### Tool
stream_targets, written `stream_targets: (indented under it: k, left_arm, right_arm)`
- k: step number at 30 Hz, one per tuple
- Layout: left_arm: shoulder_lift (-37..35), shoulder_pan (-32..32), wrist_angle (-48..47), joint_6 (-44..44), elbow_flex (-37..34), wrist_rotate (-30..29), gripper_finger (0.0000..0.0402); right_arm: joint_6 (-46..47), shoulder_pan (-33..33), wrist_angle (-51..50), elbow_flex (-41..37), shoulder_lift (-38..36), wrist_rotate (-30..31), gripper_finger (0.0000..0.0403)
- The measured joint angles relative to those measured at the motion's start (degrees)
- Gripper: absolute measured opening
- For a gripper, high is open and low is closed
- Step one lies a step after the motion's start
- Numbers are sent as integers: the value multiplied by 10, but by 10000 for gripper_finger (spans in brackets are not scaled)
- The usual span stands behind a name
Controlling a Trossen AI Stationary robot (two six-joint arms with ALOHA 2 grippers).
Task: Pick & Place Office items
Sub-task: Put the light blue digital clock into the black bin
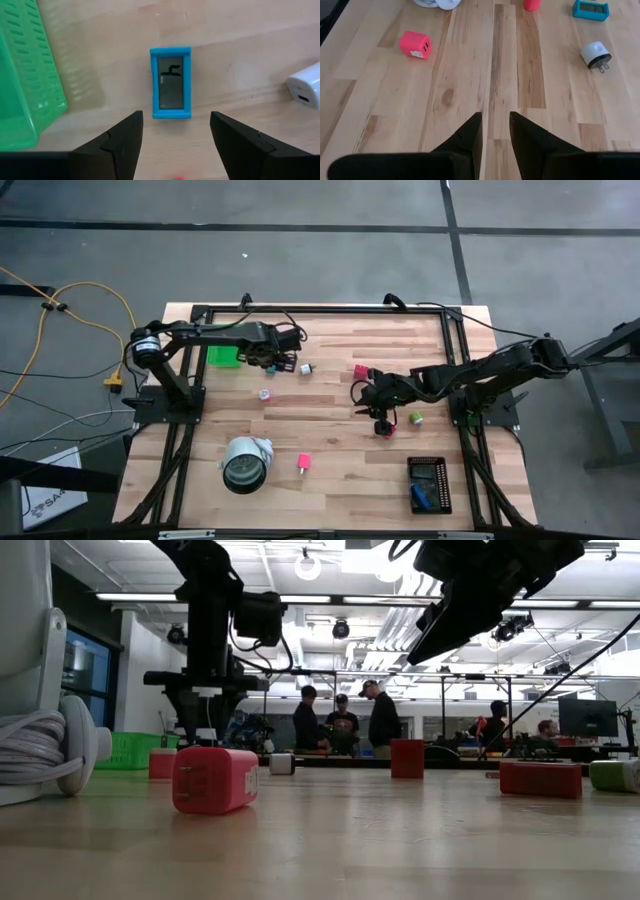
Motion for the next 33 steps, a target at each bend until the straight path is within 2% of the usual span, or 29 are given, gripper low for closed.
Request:
stream_targets:
  k: [15,26,33]
  left_arm:
    - [77,17,9,0,-1,37,225]
    - [80,22,62,21,-1,33,225]
    - [80,26,62,21,-1,33,225]
  right_arm:
    - [-1,0,-4,0,0,0,85]
    - [-1,0,-4,0,0,0,85]
    - [-1,0,-10,0,0,0,85]
